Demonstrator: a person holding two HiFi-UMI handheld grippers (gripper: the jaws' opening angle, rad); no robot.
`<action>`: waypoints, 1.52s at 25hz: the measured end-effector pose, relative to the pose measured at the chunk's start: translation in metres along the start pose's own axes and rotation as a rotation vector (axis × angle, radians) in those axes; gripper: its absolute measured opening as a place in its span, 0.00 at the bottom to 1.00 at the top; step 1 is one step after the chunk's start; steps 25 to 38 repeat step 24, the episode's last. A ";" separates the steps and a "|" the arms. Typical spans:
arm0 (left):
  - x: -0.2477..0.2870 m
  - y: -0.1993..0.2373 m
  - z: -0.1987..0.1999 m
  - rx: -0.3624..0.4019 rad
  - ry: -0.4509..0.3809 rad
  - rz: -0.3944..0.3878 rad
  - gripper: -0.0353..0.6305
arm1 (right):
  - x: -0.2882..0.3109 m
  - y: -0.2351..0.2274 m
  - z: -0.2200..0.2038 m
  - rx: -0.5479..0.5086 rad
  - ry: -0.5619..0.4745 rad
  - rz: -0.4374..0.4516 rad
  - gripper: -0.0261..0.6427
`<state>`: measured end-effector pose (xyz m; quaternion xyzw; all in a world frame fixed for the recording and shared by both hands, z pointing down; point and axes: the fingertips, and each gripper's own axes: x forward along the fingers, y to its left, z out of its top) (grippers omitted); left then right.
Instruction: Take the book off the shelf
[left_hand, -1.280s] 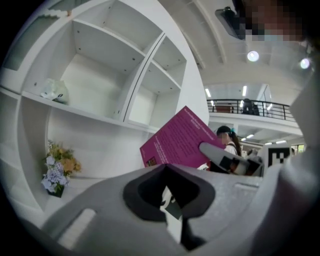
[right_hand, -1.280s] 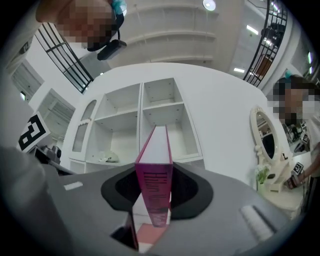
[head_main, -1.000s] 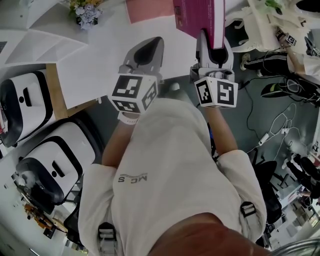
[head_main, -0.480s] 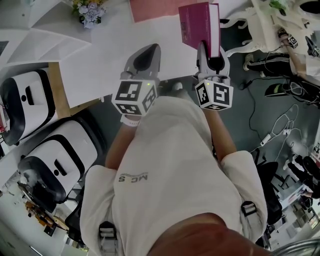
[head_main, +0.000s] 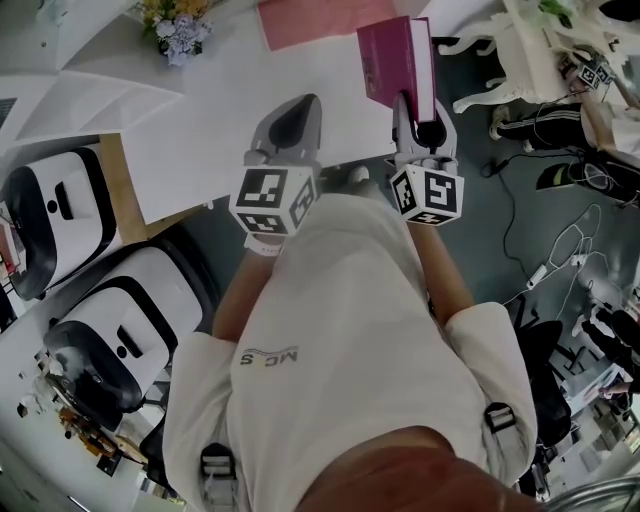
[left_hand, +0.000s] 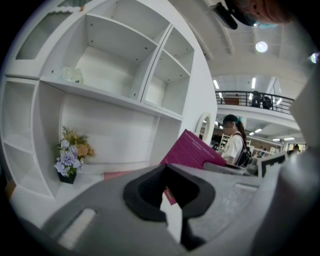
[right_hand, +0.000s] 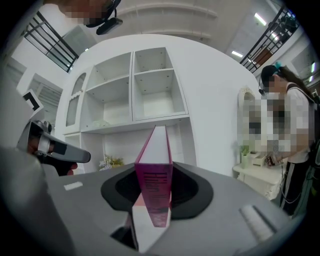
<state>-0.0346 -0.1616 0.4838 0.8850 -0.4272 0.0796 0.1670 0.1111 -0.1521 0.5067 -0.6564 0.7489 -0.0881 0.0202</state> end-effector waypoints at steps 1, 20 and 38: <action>0.001 0.000 0.001 0.000 0.000 -0.001 0.06 | 0.001 0.000 0.000 -0.002 0.003 0.000 0.24; 0.013 0.004 -0.002 -0.015 0.015 -0.020 0.06 | 0.011 -0.003 -0.008 -0.002 0.040 -0.007 0.24; 0.011 0.003 -0.002 -0.015 0.021 -0.023 0.06 | 0.011 -0.002 -0.008 -0.003 0.047 -0.002 0.24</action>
